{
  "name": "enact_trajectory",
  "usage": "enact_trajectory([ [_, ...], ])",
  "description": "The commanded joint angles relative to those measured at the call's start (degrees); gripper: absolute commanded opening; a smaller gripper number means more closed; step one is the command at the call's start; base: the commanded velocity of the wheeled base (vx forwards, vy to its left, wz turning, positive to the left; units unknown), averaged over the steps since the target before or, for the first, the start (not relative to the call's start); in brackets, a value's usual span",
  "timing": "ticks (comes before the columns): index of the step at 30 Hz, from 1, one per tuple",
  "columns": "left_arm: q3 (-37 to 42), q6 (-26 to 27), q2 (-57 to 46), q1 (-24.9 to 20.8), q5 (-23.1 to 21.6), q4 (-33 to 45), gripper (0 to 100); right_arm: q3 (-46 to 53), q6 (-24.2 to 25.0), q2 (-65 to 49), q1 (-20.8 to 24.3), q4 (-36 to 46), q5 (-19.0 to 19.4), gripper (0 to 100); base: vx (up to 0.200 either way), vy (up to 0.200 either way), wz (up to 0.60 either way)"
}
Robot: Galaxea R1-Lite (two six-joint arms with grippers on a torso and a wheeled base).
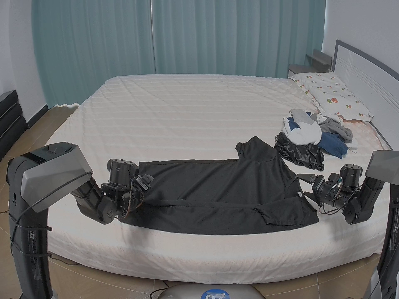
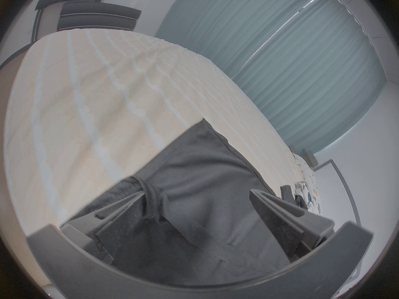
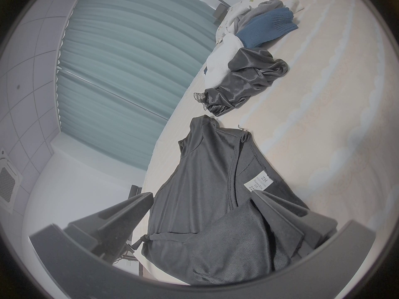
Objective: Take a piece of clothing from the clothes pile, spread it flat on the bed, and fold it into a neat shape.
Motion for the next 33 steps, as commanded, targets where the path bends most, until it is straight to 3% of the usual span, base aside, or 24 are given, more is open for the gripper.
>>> enact_trajectory([
  [1, -0.15, 0.09, 0.40, 2.58, 0.01, -0.09, 100, 0.39, 0.01, -0.46, -0.01, -0.14, 0.01, 100, 0.000, 0.000, 0.00],
  [13, 0.02, -1.76, -3.20, 6.19, -0.69, -0.53, 100, 1.00, -0.08, -1.60, -0.01, -0.14, 0.09, 100, 0.000, 0.000, 0.00],
  [16, 0.55, -2.02, -4.43, 5.84, -0.95, -0.26, 100, 1.00, -0.08, -1.69, 0.17, -0.14, 0.09, 100, 0.000, 0.000, 0.00],
  [22, 4.50, -2.19, -7.07, 2.85, -7.46, 0.00, 100, 1.44, -0.08, -2.39, 0.87, -0.14, 0.09, 100, 0.000, 0.000, 0.00],
  [33, 2.92, -1.49, -3.38, -0.84, -7.81, 7.38, 100, 1.71, -0.08, -2.22, 0.96, -0.14, 0.09, 100, 0.000, 0.000, 0.00],
])
